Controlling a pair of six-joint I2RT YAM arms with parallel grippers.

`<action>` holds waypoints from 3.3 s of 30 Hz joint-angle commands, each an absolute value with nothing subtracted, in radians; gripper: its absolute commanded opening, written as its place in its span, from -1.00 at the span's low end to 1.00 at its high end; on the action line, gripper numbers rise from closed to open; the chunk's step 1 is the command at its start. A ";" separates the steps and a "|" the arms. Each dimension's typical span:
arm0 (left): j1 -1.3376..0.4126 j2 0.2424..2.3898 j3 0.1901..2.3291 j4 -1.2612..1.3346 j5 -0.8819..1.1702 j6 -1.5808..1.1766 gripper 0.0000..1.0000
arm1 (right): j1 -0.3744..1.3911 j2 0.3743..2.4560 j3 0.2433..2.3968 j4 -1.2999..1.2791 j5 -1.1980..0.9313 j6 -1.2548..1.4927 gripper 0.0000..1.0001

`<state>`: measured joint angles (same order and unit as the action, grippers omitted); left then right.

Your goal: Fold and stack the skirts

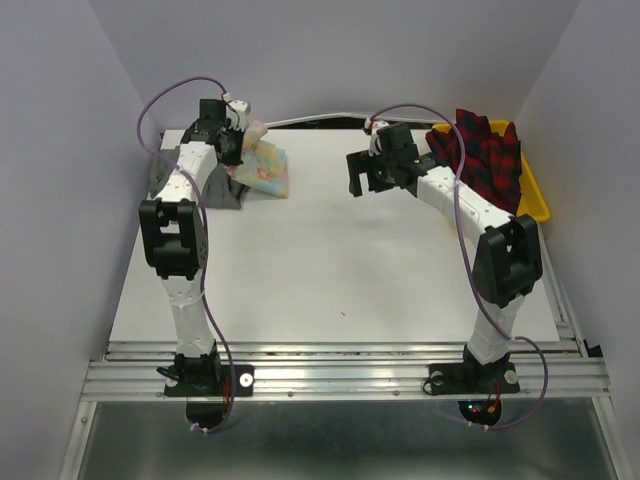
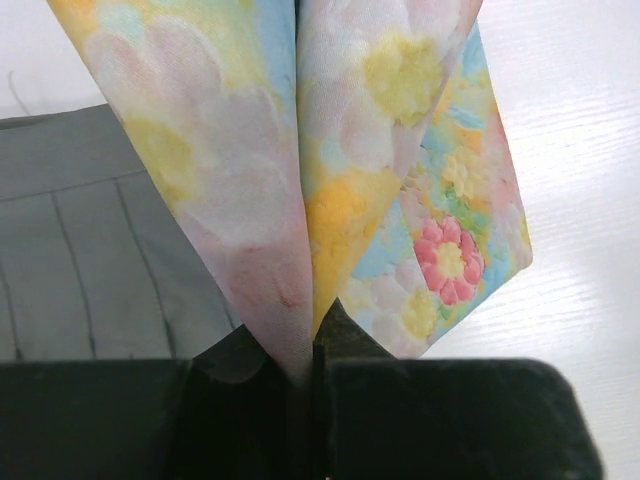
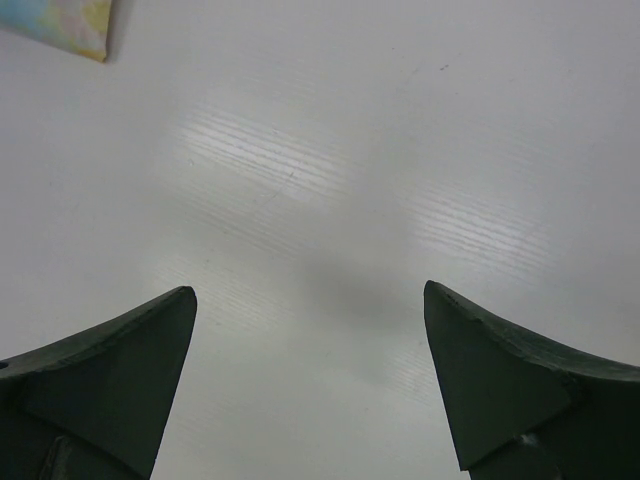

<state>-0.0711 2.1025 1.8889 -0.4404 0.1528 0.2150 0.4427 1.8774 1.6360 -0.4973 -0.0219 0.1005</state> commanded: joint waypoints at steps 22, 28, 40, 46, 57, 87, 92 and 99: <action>0.098 2.006 2.049 -0.529 0.316 0.287 -1.00 | 0.445 1.835 1.618 -0.457 -0.005 0.080 1.00; 0.182 2.055 2.025 -0.483 0.405 0.282 -1.00 | 0.445 1.848 1.611 -0.459 -0.003 0.077 1.00; 0.261 2.293 2.135 -0.517 0.390 0.344 -0.56 | 0.445 1.881 1.611 -0.489 -0.003 0.074 1.00; 0.279 2.301 2.223 -0.534 0.341 0.325 -0.35 | 0.445 1.881 1.615 -0.500 0.018 0.075 1.00; 0.299 2.146 2.252 -0.532 0.078 0.360 0.78 | 0.445 1.829 1.621 -0.512 0.035 0.058 1.00; 0.328 2.316 2.099 -0.428 0.242 0.195 -0.07 | 0.388 1.770 1.497 -0.564 0.011 0.021 1.00; 0.328 2.203 1.982 -0.370 0.307 0.248 0.51 | 0.330 1.714 1.474 -0.584 -0.026 0.015 1.00; 0.319 1.901 1.881 -0.360 0.399 0.304 0.97 | 0.226 1.597 1.437 -0.588 -0.061 0.012 1.00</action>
<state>0.3107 2.1612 1.8900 -0.4019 0.3416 0.2752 0.2779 1.7042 1.4540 -0.5976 -0.0311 0.0254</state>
